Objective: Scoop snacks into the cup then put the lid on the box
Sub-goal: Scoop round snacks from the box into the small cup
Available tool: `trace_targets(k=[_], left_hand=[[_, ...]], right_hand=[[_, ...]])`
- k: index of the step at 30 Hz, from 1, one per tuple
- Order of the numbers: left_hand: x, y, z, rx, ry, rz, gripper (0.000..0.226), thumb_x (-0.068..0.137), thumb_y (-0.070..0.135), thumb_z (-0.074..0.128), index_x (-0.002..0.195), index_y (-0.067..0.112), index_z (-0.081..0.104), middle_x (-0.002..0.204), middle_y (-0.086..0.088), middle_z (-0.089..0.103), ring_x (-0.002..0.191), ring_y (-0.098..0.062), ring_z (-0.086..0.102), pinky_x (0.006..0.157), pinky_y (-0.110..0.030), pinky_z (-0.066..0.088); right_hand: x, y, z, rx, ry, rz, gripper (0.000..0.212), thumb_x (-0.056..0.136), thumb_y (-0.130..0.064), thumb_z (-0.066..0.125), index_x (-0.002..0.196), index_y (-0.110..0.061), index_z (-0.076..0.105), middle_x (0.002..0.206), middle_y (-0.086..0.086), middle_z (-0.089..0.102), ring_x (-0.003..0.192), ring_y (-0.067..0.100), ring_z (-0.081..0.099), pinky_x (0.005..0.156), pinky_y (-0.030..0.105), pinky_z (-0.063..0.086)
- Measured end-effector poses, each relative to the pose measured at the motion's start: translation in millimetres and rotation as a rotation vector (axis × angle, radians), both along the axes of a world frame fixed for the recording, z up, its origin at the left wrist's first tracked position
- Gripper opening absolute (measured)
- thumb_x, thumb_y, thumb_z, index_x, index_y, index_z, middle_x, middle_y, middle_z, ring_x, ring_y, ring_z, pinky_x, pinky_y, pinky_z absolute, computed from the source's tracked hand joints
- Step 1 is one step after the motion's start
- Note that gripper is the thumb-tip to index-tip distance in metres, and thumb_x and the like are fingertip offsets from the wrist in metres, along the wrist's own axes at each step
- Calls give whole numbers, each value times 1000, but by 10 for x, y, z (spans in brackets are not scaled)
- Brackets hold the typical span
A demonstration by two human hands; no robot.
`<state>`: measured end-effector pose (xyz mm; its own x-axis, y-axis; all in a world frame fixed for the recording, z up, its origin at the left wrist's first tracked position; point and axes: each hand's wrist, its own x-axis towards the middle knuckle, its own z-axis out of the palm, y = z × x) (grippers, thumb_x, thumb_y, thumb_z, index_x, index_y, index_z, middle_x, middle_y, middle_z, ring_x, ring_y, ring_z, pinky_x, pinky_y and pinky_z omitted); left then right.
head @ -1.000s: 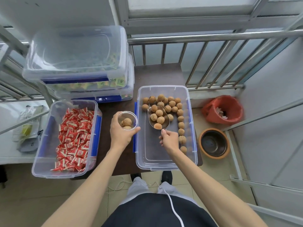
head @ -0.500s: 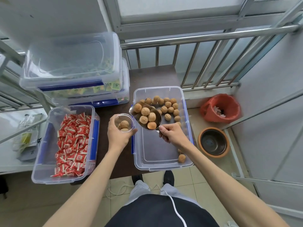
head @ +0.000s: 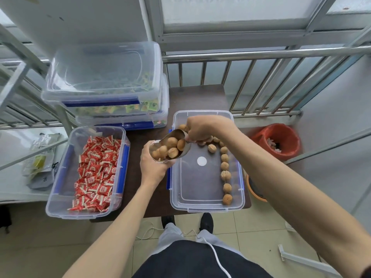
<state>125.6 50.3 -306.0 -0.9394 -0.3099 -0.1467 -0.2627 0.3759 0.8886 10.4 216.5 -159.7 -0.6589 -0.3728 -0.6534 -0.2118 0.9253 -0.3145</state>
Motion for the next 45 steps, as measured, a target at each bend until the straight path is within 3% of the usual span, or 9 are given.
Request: trace_targets(k=[6, 9, 13, 18, 24, 29, 37, 40, 45], left_hand=[[-10, -8, -70, -34, -20, 26, 87, 61, 22, 95, 133, 31, 46, 128, 3, 57, 120, -18, 56, 102, -36, 50], [-12, -10, -75, -23, -21, 21, 87, 62, 21, 94, 134, 30, 46, 129, 3, 56, 121, -18, 56, 104, -38, 49], [-7, -19, -65, -6, -7, 14, 86, 62, 20, 94, 134, 27, 47, 129, 2, 56, 121, -17, 56, 104, -35, 48], [-17, -37, -90, 2, -16, 18, 89, 61, 23, 95, 135, 27, 46, 131, 1, 55, 123, -19, 54, 105, -39, 48], [-15, -44, -92, -25, -12, 4, 93, 63, 23, 95, 140, 23, 43, 137, 0, 52, 128, -18, 50, 107, -37, 46], [-20, -40, -79, -39, -20, -3, 94, 63, 23, 95, 141, 22, 42, 137, 0, 51, 127, -16, 49, 103, -28, 44], [-20, -28, -72, -40, -30, 3, 92, 66, 21, 94, 142, 22, 42, 139, 0, 51, 128, -15, 49, 94, -13, 38], [-25, -36, -73, -39, -37, -1, 93, 65, 23, 94, 142, 24, 41, 138, 2, 50, 127, -13, 48, 96, -16, 40], [-36, -42, -77, -42, -28, -12, 92, 64, 21, 94, 141, 23, 43, 135, 3, 51, 125, -13, 50, 92, -11, 39]], right_hand=[[11, -531, 359, 111, 61, 165, 19, 95, -17, 50, 97, -4, 63, 73, 3, 57, 73, 18, 59, 72, 30, 52], [40, -571, 369, 113, 114, 209, 22, 95, -19, 53, 108, -6, 64, 75, 2, 55, 65, 15, 54, 65, 27, 49], [13, -304, 325, 96, 18, 157, 22, 94, -21, 54, 80, -5, 61, 70, 9, 67, 56, 21, 58, 58, 32, 52], [115, 449, 160, -110, -19, -125, 36, 95, -24, 55, 63, -8, 58, 52, 4, 57, 46, 21, 47, 52, 29, 40], [809, 909, -698, -138, 47, -591, 27, 96, -25, 50, 75, -9, 54, 79, 17, 63, 76, 32, 62, 69, 38, 52], [1163, 844, -1245, -289, -122, -1012, 17, 85, -5, 40, 76, -1, 54, 64, 20, 57, 46, 26, 52, 37, 24, 39], [1010, 764, -1740, -247, 90, -1153, 32, 88, -27, 42, 82, -3, 62, 84, 20, 68, 73, 35, 67, 59, 37, 57], [918, 790, -1802, -290, 58, -1177, 37, 94, -28, 46, 79, -1, 66, 77, 19, 70, 67, 31, 69, 69, 47, 62], [797, 773, -1871, -511, -108, -1324, 32, 99, -19, 51, 84, 3, 69, 75, 16, 65, 55, 19, 60, 64, 33, 59]])
